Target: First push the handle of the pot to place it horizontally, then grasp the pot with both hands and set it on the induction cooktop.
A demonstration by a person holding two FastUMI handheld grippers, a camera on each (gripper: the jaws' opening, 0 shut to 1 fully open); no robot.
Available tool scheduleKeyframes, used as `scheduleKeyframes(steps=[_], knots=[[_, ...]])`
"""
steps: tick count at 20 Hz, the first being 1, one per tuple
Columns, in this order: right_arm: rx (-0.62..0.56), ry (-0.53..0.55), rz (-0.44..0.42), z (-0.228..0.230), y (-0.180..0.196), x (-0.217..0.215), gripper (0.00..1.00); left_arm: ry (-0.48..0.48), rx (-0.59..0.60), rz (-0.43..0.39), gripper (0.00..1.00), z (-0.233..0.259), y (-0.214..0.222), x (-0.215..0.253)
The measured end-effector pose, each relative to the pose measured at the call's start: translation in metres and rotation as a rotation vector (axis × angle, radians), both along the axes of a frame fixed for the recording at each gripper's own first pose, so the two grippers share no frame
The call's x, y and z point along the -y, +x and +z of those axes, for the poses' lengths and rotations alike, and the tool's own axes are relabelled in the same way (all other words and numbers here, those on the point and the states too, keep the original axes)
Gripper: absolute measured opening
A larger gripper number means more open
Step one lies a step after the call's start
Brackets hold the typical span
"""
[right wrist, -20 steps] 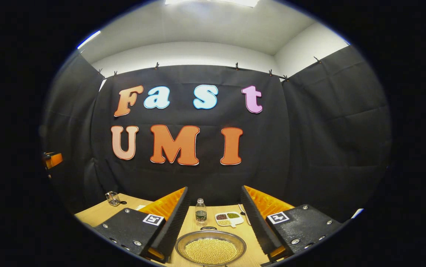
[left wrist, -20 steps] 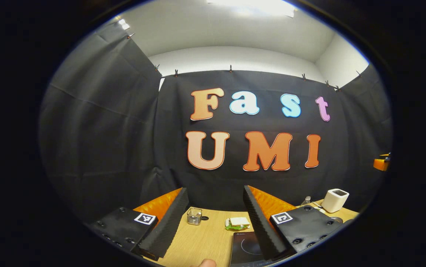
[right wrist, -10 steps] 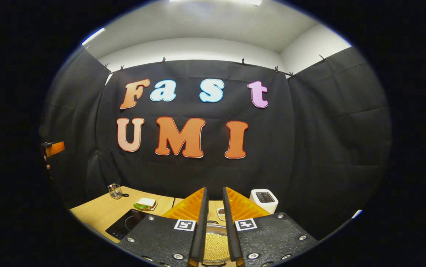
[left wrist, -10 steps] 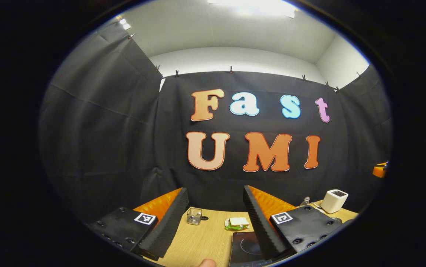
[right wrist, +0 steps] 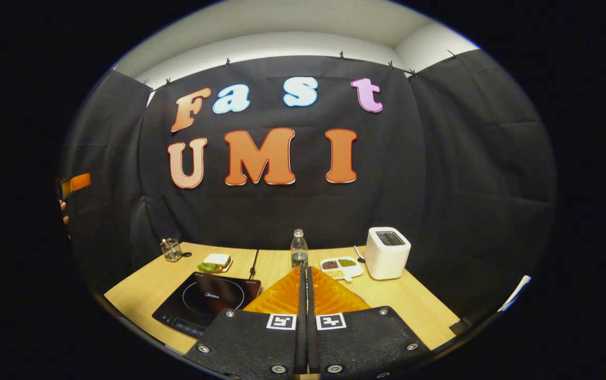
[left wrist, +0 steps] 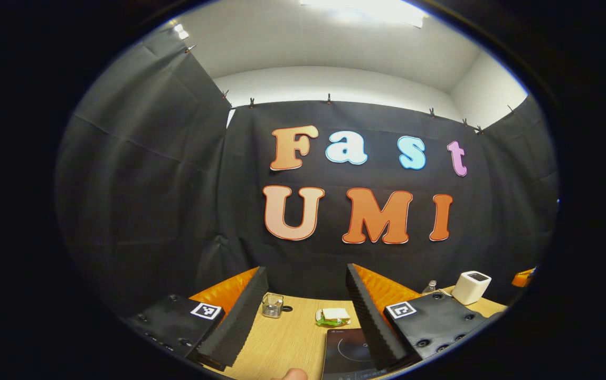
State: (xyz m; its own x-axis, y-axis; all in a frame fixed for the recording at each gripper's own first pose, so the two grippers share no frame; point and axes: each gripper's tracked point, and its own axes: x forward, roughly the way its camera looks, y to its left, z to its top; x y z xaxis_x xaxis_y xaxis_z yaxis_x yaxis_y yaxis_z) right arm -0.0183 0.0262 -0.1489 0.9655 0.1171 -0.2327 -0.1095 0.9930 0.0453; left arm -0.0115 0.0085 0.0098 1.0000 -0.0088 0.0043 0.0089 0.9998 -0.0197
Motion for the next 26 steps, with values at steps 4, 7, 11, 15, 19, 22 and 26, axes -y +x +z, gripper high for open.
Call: scheduleKeyframes(steps=[4,7,11,15,19,22,26], knots=[[-0.141,0.011,0.04,-0.067,-0.013,-0.016,0.0,0.008,0.0,-0.008,0.96,0.0,-0.003,0.003],[-0.232,-0.007,0.057,-0.112,-0.023,-0.024,0.0,0.011,0.001,-0.012,0.96,0.0,-0.005,0.006],[-0.347,0.007,0.099,-0.163,-0.039,-0.038,0.0,0.03,0.002,-0.009,0.97,-0.002,-0.008,0.009],[-0.42,0.005,0.127,-0.193,-0.048,-0.044,0.0,0.046,-0.012,-0.021,0.98,-0.006,-0.01,0.017],[-0.486,0.006,0.15,-0.218,-0.048,-0.05,0.0,0.031,-0.024,-0.029,0.99,-0.009,-0.009,0.021],[-0.518,-0.009,0.146,-0.229,-0.048,-0.045,0.0,0.038,-0.032,-0.026,0.99,-0.013,-0.006,0.023],[-0.544,0.016,0.126,-0.235,-0.044,-0.034,0.0,0.042,-0.039,-0.033,0.99,-0.016,-0.004,0.029]])
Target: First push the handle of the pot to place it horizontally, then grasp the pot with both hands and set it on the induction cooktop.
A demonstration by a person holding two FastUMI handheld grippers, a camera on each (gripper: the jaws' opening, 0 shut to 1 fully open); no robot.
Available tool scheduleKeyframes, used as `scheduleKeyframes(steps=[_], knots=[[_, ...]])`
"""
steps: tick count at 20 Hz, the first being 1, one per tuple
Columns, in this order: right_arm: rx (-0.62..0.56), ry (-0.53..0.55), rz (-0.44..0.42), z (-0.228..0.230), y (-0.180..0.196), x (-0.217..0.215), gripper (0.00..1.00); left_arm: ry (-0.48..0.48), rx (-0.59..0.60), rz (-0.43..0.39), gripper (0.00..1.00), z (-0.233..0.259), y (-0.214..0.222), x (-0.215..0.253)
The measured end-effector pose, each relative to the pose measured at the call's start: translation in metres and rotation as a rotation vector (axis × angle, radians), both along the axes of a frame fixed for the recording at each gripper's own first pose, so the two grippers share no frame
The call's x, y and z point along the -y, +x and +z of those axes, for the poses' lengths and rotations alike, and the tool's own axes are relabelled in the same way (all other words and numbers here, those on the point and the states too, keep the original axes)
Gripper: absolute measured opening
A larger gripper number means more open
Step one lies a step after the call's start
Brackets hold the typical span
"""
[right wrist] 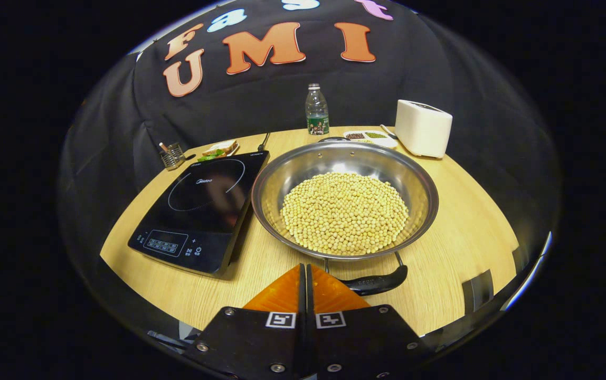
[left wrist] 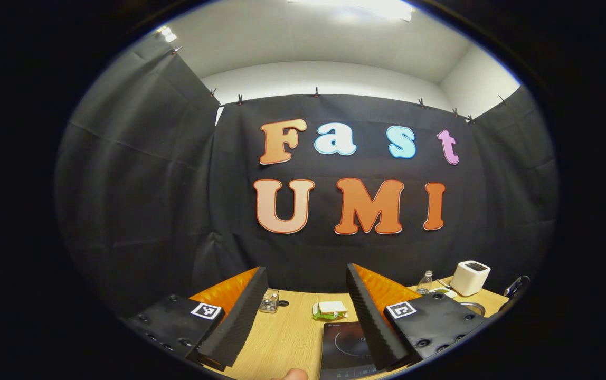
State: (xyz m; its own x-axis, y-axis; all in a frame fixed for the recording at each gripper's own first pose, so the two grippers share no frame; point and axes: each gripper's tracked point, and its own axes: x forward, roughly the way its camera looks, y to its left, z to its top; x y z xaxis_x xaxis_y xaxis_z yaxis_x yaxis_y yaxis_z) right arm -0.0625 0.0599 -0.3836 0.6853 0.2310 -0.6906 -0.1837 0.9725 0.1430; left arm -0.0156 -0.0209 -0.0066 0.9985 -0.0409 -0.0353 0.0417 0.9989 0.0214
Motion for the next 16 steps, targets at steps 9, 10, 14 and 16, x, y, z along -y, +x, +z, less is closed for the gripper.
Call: scheduleKeyframes(steps=[9,10,14,16], knots=[[-0.017,-0.017,-0.093,-0.004,0.007,0.054,0.0,-0.013,-0.009,-0.011,0.98,-0.003,0.006,0.013],[-0.019,-0.018,-0.105,-0.005,0.01,0.06,0.0,-0.014,-0.009,-0.012,0.98,-0.003,0.008,0.016],[-0.031,0.0,-0.145,-0.006,0.019,0.08,0.0,-0.015,-0.016,-0.02,0.98,-0.006,0.013,0.025],[-0.034,0.0,-0.17,-0.008,0.025,0.091,0.0,-0.015,-0.023,-0.025,0.96,-0.008,0.015,0.029]])
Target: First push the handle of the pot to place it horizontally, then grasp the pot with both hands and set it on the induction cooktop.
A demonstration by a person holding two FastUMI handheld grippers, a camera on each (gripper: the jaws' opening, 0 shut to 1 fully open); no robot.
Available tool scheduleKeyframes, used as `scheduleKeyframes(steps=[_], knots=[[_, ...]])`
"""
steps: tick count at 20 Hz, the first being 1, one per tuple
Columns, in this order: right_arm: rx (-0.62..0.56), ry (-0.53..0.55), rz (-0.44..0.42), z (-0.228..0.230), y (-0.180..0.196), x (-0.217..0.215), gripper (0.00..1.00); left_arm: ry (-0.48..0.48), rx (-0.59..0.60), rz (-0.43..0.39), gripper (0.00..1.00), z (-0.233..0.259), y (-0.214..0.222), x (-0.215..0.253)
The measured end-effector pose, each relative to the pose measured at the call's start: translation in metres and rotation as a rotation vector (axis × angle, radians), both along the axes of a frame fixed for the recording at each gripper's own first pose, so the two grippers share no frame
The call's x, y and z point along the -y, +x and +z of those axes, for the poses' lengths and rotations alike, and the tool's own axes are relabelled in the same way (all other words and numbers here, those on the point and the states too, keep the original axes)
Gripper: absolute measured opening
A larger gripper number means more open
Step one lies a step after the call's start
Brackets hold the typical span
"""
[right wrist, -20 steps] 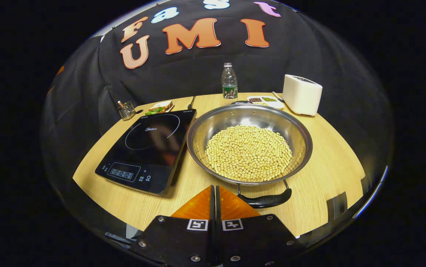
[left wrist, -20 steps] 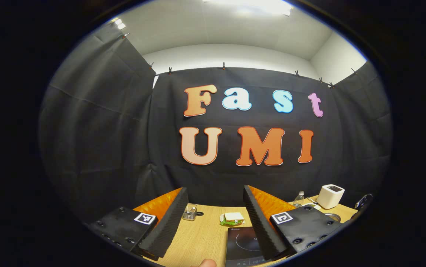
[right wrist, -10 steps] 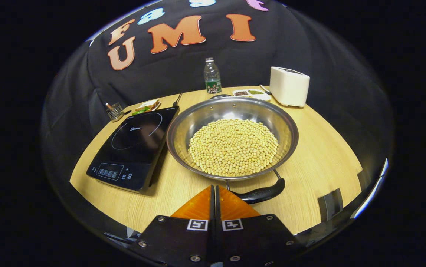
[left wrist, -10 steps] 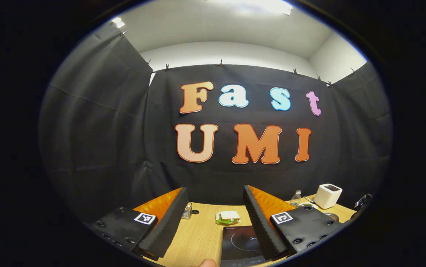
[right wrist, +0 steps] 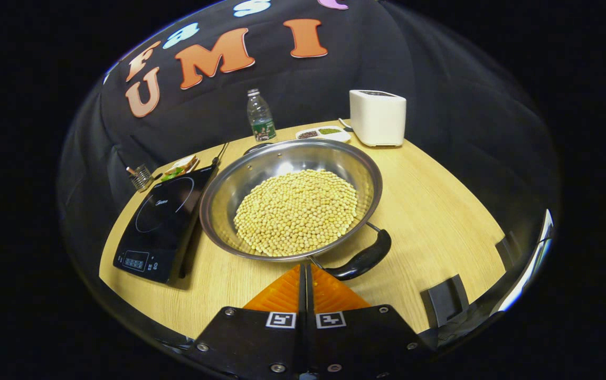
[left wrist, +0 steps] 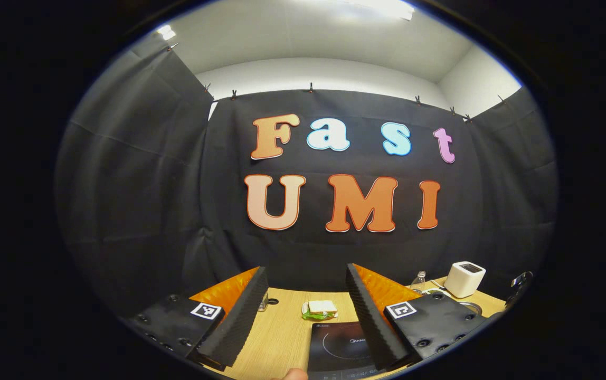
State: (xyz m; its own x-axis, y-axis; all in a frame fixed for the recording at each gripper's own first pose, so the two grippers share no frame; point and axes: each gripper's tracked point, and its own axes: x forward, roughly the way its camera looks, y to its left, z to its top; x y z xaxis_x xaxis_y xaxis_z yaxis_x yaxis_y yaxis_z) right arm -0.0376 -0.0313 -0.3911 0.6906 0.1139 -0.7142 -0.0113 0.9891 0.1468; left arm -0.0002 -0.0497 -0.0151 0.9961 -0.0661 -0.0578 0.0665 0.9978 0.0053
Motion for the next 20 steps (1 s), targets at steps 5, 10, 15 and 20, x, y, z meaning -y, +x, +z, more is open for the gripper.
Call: scheduleKeyframes(steps=[5,10,15,20], knots=[[-0.006,-0.008,-0.055,-0.002,0.015,0.023,0.0,0.008,-0.007,0.001,0.98,-0.003,0.008,0.005],[-0.011,-0.021,-0.093,-0.003,0.034,0.043,0.0,0.017,-0.011,0.0,0.98,-0.006,0.015,0.01],[-0.013,-0.025,-0.138,-0.004,0.056,0.061,0.0,0.018,-0.024,-0.006,0.96,-0.013,0.022,0.017],[-0.003,-0.044,-0.177,-0.004,0.079,0.079,0.0,0.02,-0.015,-0.005,0.98,-0.013,0.027,0.024]])
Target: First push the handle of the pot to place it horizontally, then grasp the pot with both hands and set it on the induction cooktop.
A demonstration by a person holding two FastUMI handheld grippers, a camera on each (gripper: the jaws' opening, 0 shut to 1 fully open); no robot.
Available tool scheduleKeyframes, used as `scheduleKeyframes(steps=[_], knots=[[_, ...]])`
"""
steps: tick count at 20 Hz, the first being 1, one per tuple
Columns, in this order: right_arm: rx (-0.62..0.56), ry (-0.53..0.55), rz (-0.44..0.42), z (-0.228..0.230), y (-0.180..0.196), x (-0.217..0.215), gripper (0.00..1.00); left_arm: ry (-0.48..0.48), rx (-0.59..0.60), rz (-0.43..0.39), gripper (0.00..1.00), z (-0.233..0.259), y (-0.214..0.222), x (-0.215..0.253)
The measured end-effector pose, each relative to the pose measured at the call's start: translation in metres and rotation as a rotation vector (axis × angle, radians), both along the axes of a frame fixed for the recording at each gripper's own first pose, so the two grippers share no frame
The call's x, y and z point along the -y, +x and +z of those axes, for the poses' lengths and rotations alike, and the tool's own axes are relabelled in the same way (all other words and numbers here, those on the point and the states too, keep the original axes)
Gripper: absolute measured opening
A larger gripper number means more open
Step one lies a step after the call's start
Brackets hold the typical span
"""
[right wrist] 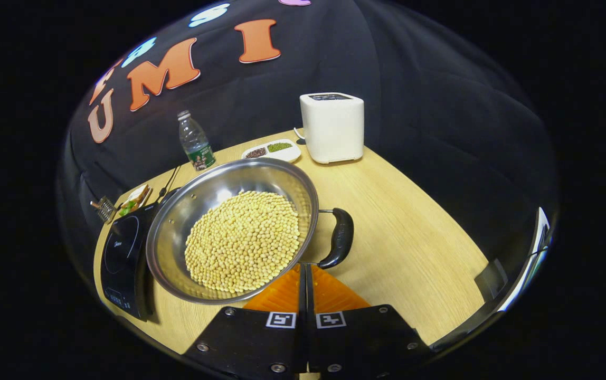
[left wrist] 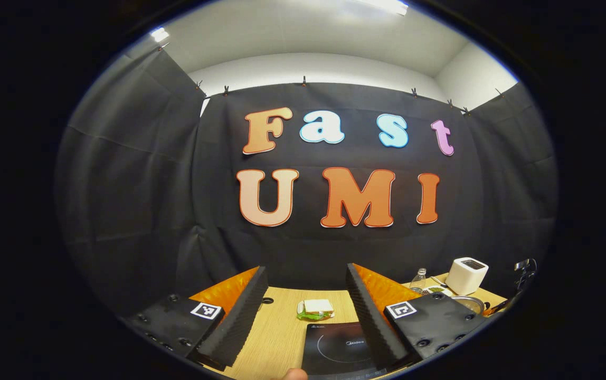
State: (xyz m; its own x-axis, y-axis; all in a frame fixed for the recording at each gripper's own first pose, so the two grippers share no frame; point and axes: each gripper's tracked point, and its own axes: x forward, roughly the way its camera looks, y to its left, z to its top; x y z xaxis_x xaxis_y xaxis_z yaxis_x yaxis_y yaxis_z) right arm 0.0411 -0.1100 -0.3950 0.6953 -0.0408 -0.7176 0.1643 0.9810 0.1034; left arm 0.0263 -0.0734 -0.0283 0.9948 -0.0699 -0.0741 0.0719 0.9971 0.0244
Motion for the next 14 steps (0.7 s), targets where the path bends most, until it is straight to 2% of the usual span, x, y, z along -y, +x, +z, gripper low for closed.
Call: scheduleKeyframes(steps=[8,14], knots=[[0.002,-0.022,-0.025,-0.001,0.046,0.017,0.0,-0.003,-0.023,-0.001,0.97,-0.019,0.01,0.02],[-0.004,0.033,-0.019,-0.001,0.084,0.023,0.0,0.016,-0.04,-0.012,0.98,-0.039,0.019,0.051]])
